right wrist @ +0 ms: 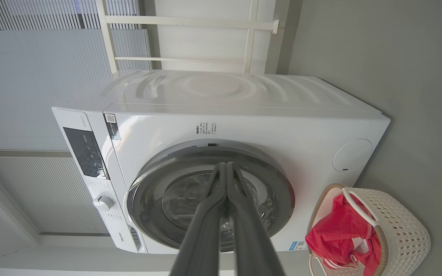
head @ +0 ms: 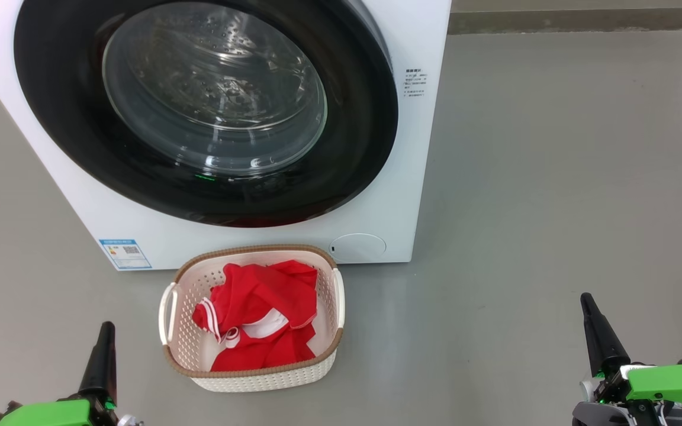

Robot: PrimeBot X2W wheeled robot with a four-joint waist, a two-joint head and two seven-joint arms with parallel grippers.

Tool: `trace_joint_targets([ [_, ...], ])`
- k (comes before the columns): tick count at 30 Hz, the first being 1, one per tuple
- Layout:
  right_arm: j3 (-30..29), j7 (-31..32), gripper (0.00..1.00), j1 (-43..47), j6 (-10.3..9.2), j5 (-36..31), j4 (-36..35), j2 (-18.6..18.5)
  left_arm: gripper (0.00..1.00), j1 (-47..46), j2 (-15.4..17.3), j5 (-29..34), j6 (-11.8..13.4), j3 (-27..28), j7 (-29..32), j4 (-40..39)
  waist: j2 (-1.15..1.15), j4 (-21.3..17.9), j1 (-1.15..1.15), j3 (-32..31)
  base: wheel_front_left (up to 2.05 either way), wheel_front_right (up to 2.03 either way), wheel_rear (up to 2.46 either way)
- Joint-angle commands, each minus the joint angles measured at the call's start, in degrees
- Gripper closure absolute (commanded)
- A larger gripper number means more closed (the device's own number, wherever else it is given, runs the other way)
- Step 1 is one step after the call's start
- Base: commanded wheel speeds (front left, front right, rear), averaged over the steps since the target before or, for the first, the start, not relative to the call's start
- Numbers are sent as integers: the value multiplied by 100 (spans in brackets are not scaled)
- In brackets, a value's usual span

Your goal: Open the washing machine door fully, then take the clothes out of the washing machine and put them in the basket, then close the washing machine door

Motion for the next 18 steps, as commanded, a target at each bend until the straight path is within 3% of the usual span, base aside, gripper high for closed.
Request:
trace_joint_targets([
  [1, 128, 43, 100, -58, -5, 57, -176, -9, 100, -43, 91, -18, -19, 192, 18, -166, 0, 0, 0, 0, 0, 0, 0],
  [18, 127, 45, 100, -58, -5, 56, -176, -8, 100, -43, 91, -18, -19, 191, 18, -166, 0, 0, 0, 0, 0, 0, 0],
])
